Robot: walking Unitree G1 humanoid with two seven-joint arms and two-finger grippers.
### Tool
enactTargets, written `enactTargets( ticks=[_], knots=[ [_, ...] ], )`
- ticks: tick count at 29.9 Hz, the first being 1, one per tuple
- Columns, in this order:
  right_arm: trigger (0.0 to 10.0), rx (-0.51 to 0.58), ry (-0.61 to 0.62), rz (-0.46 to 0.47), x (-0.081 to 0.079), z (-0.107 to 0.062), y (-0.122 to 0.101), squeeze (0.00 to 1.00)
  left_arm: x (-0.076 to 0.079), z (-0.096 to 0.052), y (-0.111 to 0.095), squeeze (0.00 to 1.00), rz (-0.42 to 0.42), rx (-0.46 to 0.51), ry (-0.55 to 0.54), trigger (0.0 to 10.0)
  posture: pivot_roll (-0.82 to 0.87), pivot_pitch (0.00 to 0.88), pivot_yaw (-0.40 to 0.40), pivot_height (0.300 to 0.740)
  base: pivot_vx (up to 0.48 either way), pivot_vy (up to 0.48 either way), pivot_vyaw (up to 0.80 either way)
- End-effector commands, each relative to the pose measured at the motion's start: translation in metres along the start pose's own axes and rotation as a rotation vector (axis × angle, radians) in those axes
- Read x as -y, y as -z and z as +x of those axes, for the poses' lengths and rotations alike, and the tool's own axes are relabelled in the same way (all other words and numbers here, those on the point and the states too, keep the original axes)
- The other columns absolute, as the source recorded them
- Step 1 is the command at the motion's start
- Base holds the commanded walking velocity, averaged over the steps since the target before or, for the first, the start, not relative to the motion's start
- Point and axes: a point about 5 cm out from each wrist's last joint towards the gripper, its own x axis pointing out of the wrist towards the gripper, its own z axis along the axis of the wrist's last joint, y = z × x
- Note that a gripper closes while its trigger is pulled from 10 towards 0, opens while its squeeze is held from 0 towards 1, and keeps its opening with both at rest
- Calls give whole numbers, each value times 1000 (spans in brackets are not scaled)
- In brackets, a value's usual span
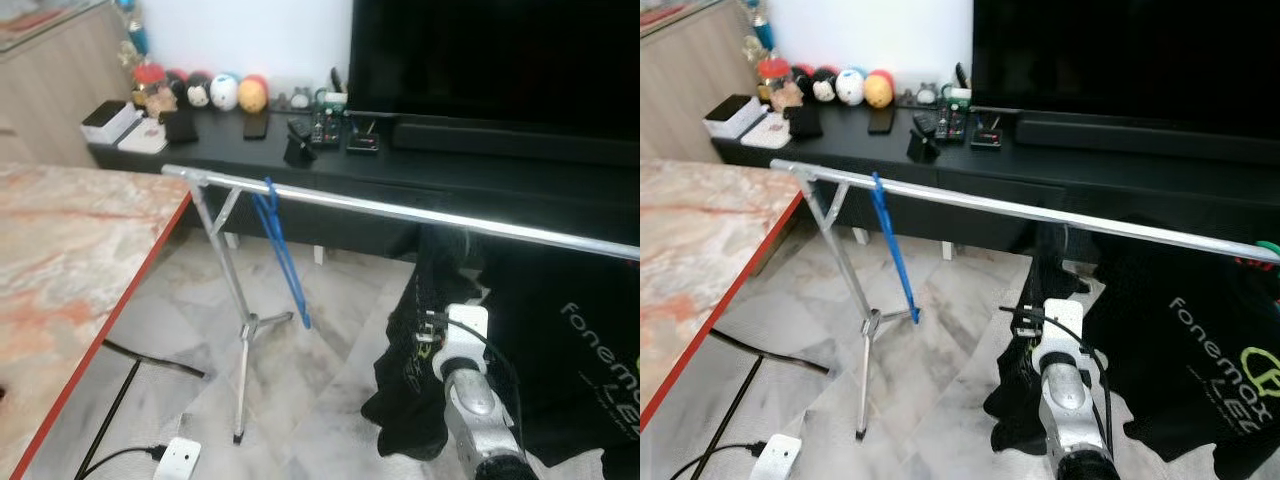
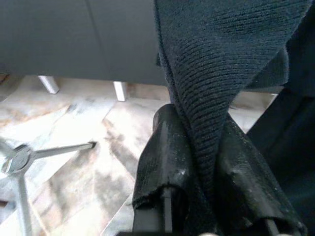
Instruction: Hang hanger
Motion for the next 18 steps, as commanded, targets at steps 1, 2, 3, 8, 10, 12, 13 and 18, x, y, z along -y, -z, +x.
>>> enactTargets(
  ticks=[1,2,3,8,10,12,13,18],
  knots=[
    [10000,49,-5,15,-3,4,-11,0,-1,-1,7,0,-10,-22,-2,10000,-2,0,30,740,-307,0,0],
    [10000,51,-3,24,-3,4,-12,0,-1,-1,7,0,-9,-22,-2,10000,-2,0,30,740,-307,0,0],
    [10000,51,-2,23,-3,4,-12,0,-1,-1,7,0,-9,-22,-2,10000,-2,0,30,740,-311,0,0],
    [10000,47,6,20,-1,4,-12,0,-1,-1,7,0,-9,-22,-2,10000,-6,0,29,740,-313,0,0],
    [10000,46,7,20,0,4,-12,0,-1,-1,7,0,-8,-22,-1,10000,-5,0,29,740,-315,0,0],
    [10000,46,8,20,0,5,-12,0,-1,-1,7,0,-7,-22,-1,10000,-6,0,29,740,-315,0,0],
    [10000,44,10,20,1,5,-12,0,-1,-1,7,0,-8,-22,-1,10000,-6,0,29,740,-311,0,0],
    [10000,40,18,11,2,5,-12,0,0,-1,8,0,-6,-23,2,10000,-7,0,28,740,-313,0,-420]
  ],
)
